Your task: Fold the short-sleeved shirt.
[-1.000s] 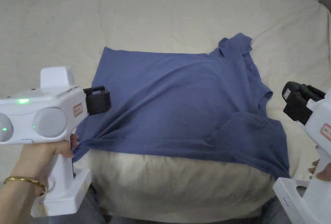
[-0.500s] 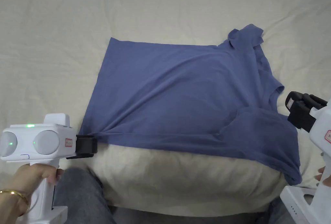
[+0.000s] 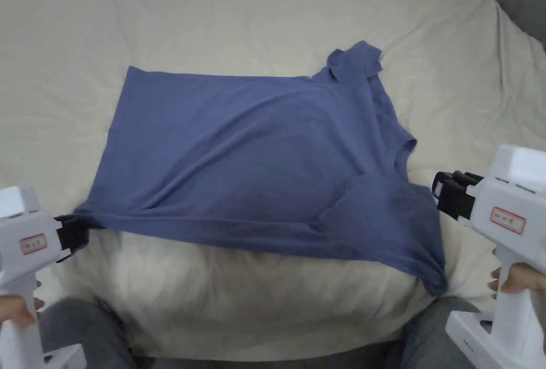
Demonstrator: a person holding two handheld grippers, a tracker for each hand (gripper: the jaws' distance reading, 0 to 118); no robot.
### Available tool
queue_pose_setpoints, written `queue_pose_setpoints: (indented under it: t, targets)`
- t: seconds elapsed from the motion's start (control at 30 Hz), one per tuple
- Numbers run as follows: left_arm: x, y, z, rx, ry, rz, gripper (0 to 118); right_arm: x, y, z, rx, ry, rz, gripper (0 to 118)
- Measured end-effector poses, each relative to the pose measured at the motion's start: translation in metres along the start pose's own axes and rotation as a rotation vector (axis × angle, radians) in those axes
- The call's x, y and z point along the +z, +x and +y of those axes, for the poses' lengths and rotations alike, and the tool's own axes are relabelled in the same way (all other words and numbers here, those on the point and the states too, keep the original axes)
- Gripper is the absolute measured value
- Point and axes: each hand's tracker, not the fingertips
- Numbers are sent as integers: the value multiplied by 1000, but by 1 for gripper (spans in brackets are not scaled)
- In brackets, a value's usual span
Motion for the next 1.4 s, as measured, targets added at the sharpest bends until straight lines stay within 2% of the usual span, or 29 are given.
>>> queue_pose_setpoints:
  t: [0.03, 0.07, 0.1, 0.13, 0.17, 0.2, 0.27, 0.37, 0.4, 0.43, 0.47, 0.5, 0.53, 0.57, 0.67, 0.8, 0.97, 1.1, 1.27, 1.4]
  targets:
    - [4, 3, 3, -15, 19, 1, 5, -6, 6, -1, 11, -54, -1, 26]
    - [8, 7, 5, -39, 33, 9, 5, -12, 12, -3, 10, -104, -2, 54]
    - [12, 11, 6, -59, 39, 18, 5, -19, 16, -7, 24, -170, -11, 90]
    - [14, 14, 7, -72, 43, 24, 5, -25, 20, -13, 32, -197, -17, 108]
    - [14, 16, 8, -88, 45, 34, 5, -31, 23, -20, 47, -240, -32, 117]
    - [15, 18, 8, -101, 45, 43, 5, -38, 25, -26, 59, -285, -59, 118]
    - [17, 21, 7, -117, 45, 49, 5, -51, 27, -38, 63, -386, -96, 118]
    - [14, 20, 6, -112, 36, 55, 5, -73, 31, -59, 50, -491, -94, 115]
    - [14, 20, 5, -105, 30, 56, 5, -78, 32, -65, 45, -506, -103, 105]
    - [12, 20, 5, -97, 25, 59, 5, -84, 31, -71, 50, -524, -113, 89]
    - [12, 19, 5, -92, 23, 60, 5, -88, 31, -76, 53, -529, -118, 68]
    - [12, 19, 5, -87, 21, 63, 5, -93, 34, -80, 67, -542, -125, 35]
    - [12, 20, 5, -82, 16, 67, 5, -95, 36, -83, 87, -547, -130, 20]
    - [11, 19, 5, -77, 13, 70, 5, -95, 38, -84, 84, -536, -133, 15]
    - [14, 18, 8, -57, 17, 67, 5, -81, 48, -73, -1, -500, -52, 12]
    - [17, 18, 22, -17, 15, 47, 5, -53, 54, -34, 20, -413, 7, 11]
    - [14, 19, 65, 98, 62, -36, 5, -35, 48, 34, -31, -291, 76, 11]
    - [-12, 34, 111, 66, 101, -8, 5, -65, 33, 83, 27, -243, 27, 11]
    - [-67, 50, 160, 72, 81, 17, 5, -122, 17, 125, 20, -250, -27, 11]
    - [-117, 61, 177, 57, 35, 76, 5, -171, 6, 143, 66, -302, -88, 11]
